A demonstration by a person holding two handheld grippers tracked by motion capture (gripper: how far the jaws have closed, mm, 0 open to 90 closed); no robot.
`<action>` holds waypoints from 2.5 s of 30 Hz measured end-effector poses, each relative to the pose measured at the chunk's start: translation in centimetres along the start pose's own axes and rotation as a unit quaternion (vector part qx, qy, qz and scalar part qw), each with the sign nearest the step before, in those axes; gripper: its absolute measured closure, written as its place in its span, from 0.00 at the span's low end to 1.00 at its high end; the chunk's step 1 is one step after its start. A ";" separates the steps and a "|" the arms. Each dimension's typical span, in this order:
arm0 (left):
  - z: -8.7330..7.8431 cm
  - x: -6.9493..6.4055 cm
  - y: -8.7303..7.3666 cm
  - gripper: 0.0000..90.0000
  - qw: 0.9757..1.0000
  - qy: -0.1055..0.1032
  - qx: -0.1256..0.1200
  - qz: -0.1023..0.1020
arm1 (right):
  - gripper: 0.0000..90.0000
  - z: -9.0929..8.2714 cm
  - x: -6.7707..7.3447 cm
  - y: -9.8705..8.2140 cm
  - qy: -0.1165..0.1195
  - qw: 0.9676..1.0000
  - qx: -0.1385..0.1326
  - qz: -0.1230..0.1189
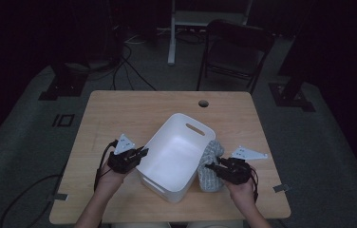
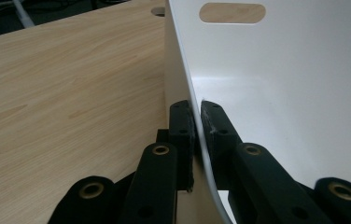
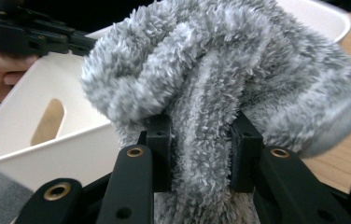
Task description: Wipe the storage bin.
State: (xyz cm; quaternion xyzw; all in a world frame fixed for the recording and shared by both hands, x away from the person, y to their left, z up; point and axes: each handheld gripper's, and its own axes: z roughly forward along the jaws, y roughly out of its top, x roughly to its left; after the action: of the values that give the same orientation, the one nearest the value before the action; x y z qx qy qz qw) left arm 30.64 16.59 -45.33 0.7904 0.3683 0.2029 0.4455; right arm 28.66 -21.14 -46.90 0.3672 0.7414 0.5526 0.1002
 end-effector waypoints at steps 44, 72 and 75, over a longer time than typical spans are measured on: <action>0.3 -0.5 0.1 0.93 1.000 0.002 -0.003 -0.003 | 0.74 1.1 3.2 -2.4 0.020 0.999 0.041 -0.018; 0.4 -1.2 0.1 0.93 0.999 0.047 -0.006 -0.023 | 0.76 0.1 2.7 -3.3 0.082 0.995 0.045 0.021; 0.3 -1.2 0.1 0.94 0.998 0.049 -0.005 -0.026 | 0.75 -1.5 5.0 -2.4 0.102 0.995 0.011 -0.001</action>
State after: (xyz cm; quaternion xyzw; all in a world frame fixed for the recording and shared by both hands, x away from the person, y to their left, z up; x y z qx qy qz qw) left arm 30.14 15.43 -45.38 0.7675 0.4089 0.2313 0.4362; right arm 23.27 -19.29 -47.26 0.3097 0.7543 0.5786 0.0201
